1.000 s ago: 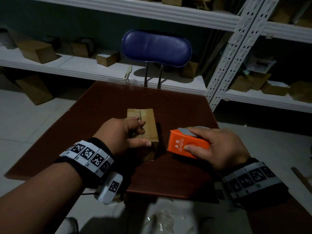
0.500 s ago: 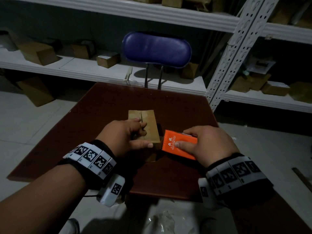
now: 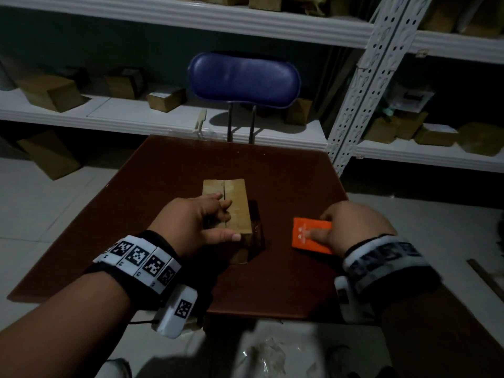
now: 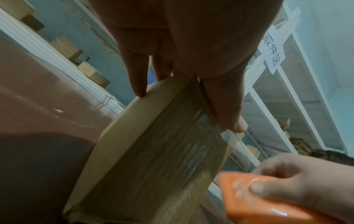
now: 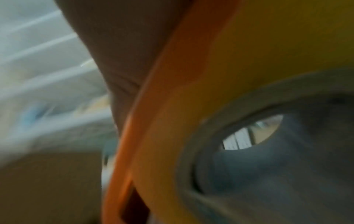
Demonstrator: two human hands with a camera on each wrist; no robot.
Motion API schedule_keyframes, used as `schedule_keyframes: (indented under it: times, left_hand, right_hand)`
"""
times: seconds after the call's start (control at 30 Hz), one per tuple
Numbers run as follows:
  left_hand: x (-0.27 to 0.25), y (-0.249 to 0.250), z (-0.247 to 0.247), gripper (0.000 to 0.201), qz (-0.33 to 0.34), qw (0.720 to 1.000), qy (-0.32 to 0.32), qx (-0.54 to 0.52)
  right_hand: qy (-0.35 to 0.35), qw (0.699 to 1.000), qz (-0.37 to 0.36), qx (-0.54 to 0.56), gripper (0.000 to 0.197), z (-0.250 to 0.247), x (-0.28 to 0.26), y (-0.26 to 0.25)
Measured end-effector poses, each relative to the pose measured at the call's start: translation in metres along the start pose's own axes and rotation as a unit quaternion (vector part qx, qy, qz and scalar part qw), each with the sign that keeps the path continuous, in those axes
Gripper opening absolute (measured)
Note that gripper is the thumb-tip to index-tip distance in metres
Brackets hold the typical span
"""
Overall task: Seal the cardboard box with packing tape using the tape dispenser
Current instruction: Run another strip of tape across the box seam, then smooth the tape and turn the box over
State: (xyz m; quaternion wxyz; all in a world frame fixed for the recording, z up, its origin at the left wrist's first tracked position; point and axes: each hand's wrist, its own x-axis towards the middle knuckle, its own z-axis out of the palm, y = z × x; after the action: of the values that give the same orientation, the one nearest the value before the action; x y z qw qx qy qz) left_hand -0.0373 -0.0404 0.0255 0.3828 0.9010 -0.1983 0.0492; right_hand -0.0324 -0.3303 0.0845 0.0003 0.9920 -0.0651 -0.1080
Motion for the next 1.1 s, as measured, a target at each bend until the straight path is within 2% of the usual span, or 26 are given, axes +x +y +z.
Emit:
schedule_keyframes:
  times: [0.07,0.2,0.4,0.57,0.63,0.7,0.77,0.83,0.87,0.93,1.0,1.03,1.1]
  left_hand:
    - [0.001,-0.002,-0.001,0.048,0.001,1.000,0.004,-0.004]
    - [0.004,0.000,0.001,0.049,-0.023,1.000,-0.006,-0.005]
    - [0.002,-0.001,0.001,0.051,-0.017,1.000,0.004,-0.009]
    - [0.002,-0.003,0.002,0.061,-0.003,1.000,0.014,0.002]
    - [0.002,-0.004,0.002,0.064,0.000,1.000,0.013,0.014]
    - [0.002,-0.005,0.002,0.062,0.003,1.000,0.016,0.018]
    - [0.000,-0.005,0.001,0.062,0.004,1.000,0.012,0.012]
    - [-0.003,-0.003,0.000,0.063,0.006,1.000,0.006,0.009]
    - [-0.004,-0.002,-0.002,0.066,0.007,1.000,0.002,0.005]
    - [-0.008,-0.001,-0.007,0.082,0.008,1.000,-0.009,-0.014]
    - [-0.012,0.000,-0.011,0.098,0.022,0.999,-0.009,-0.037]
    - [-0.014,0.001,-0.013,0.104,0.033,0.998,-0.005,-0.050]
    - [-0.018,0.002,-0.014,0.116,0.045,0.997,0.002,-0.069]
  right_hand:
    - [0.019,0.998,0.001,0.053,0.053,-0.001,0.000,0.011]
    - [0.067,0.994,-0.027,0.080,0.052,0.011,-0.004,0.005]
    - [0.089,0.994,-0.044,0.037,0.056,0.031,0.000,-0.010]
    - [0.070,0.994,-0.078,0.025,0.061,0.044,0.000,-0.021]
    - [0.103,0.990,-0.092,0.017,0.055,0.043,-0.001,-0.025]
    - [0.178,0.972,-0.118,0.102,0.043,0.038,-0.005,-0.029]
    - [0.202,0.927,-0.123,0.292,0.030,0.035,-0.011,-0.038]
    - [0.120,0.880,-0.115,0.444,0.029,0.041,-0.017,-0.050]
    - [0.067,0.860,-0.121,0.492,0.037,0.047,-0.019,-0.055]
    - [-0.006,0.837,-0.136,0.530,0.061,0.059,-0.020,-0.062]
    - [-0.047,0.820,-0.137,0.554,0.086,0.066,-0.018,-0.064]
    - [-0.059,0.810,-0.136,0.568,0.090,0.069,-0.016,-0.064]
    - [-0.053,0.798,-0.136,0.584,0.077,0.071,-0.015,-0.063]
